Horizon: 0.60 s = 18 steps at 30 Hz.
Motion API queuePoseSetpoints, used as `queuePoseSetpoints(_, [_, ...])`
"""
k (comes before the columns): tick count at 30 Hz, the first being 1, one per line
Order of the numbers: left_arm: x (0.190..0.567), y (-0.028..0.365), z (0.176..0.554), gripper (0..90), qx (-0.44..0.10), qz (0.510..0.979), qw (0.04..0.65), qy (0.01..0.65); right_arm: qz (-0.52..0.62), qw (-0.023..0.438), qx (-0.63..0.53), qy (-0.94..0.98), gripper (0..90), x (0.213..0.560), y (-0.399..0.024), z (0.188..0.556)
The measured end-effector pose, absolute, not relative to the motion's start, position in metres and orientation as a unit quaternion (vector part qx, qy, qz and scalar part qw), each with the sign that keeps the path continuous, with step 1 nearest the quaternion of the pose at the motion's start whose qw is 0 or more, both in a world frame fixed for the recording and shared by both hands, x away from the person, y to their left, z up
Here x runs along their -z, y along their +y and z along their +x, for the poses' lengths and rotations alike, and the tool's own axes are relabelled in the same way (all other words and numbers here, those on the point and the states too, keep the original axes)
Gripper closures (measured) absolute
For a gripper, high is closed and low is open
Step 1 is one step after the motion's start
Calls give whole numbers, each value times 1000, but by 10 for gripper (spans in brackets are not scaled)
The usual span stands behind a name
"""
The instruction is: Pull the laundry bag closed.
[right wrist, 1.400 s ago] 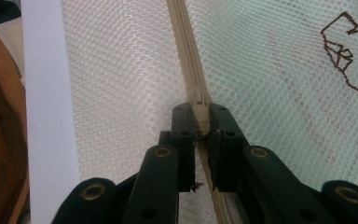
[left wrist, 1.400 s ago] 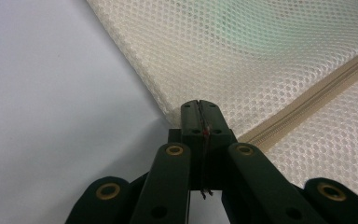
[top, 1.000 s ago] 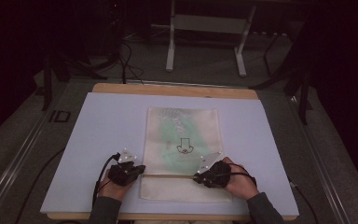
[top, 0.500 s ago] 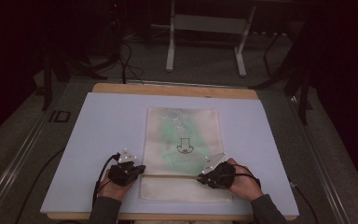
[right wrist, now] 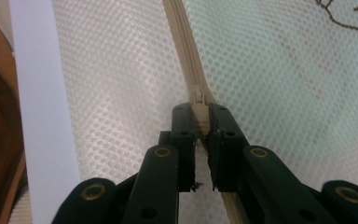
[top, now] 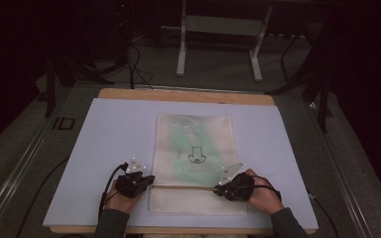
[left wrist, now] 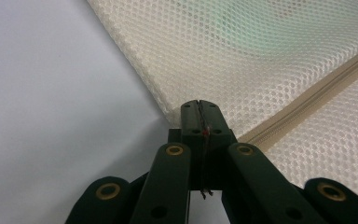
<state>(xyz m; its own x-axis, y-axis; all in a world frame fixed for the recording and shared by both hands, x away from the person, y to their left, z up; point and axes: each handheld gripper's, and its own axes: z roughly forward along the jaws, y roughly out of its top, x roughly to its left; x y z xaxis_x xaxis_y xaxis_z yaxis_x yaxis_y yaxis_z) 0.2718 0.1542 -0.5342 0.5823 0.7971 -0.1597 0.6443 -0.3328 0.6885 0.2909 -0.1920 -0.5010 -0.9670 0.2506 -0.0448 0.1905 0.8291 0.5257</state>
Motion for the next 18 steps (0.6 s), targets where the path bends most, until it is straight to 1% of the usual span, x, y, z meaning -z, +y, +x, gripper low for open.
queuePoseSetpoints(18, [534,154,272,895,-104,810,368,444,131,55,-266,953,824,502,-208,293])
